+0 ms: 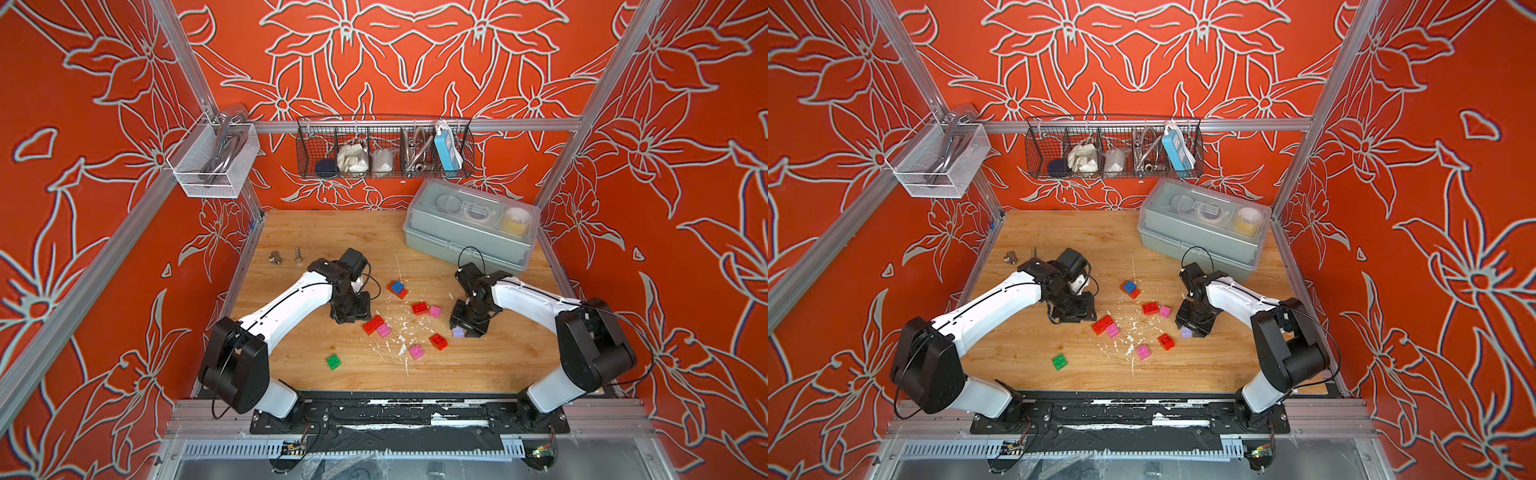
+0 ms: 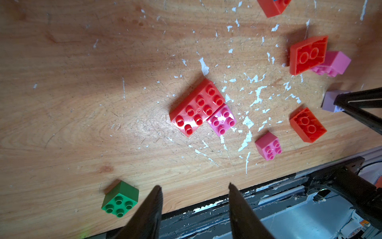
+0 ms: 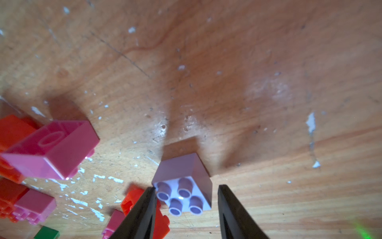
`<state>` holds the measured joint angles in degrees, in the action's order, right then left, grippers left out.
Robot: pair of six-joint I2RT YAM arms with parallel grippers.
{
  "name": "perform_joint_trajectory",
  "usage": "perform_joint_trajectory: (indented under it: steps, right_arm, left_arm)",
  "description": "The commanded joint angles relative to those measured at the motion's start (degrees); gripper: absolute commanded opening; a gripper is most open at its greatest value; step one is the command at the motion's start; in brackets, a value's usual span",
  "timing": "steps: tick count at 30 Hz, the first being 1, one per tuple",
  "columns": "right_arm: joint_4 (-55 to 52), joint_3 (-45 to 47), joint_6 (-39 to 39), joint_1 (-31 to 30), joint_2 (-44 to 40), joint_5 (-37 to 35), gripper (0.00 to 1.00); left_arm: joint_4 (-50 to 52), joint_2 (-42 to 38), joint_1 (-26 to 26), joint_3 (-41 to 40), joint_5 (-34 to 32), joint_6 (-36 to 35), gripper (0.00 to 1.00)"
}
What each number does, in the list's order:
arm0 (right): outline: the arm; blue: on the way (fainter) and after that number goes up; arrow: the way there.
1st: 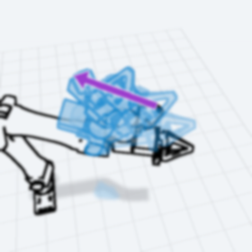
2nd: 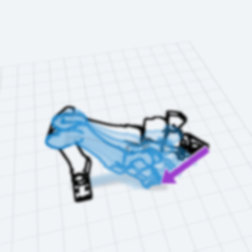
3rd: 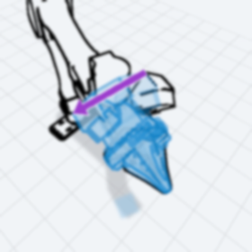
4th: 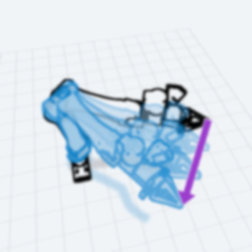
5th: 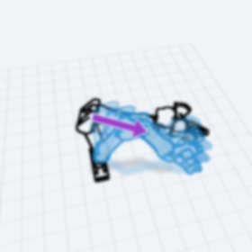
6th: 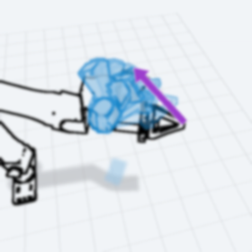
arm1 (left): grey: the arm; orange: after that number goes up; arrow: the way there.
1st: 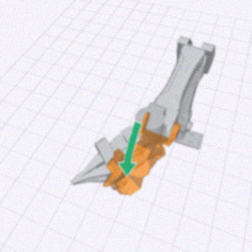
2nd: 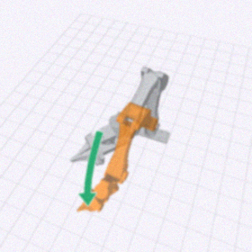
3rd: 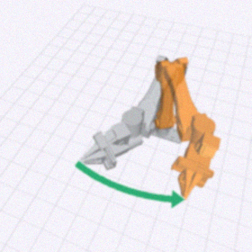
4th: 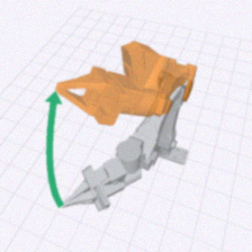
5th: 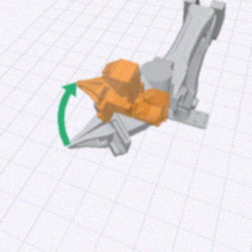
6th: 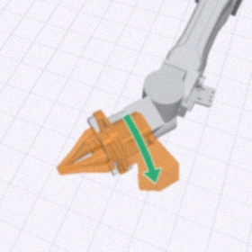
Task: Assemble the number 1 with lego
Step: Adjust the lego brick at the center of the board.
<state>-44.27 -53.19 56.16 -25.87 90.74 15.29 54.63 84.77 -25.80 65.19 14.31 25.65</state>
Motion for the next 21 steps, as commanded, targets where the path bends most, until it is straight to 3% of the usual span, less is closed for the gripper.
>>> perform_joint_trajectory:
  steps: [1,12,21]
  right_arm:
    - [1.52,1.24,0.91,0.45,0.94,0.3,0.52]
    - [-3.09,-0.25,-4.55,0.38,-3.29,-1.23,0.54]
    - [3.1,4.9,2.88,0.63,-5.22,1.5,0.66]
  left_arm:
    - [0.1,-0.97,0.4,-0.15,0.55,-0.58,0.51]
    - [0.02,-0.39,0.82,-0.24,0.69,-0.95,0.51]
    - [-0.1,0.12,0.93,-0.31,1.25,-1.11,0.51]
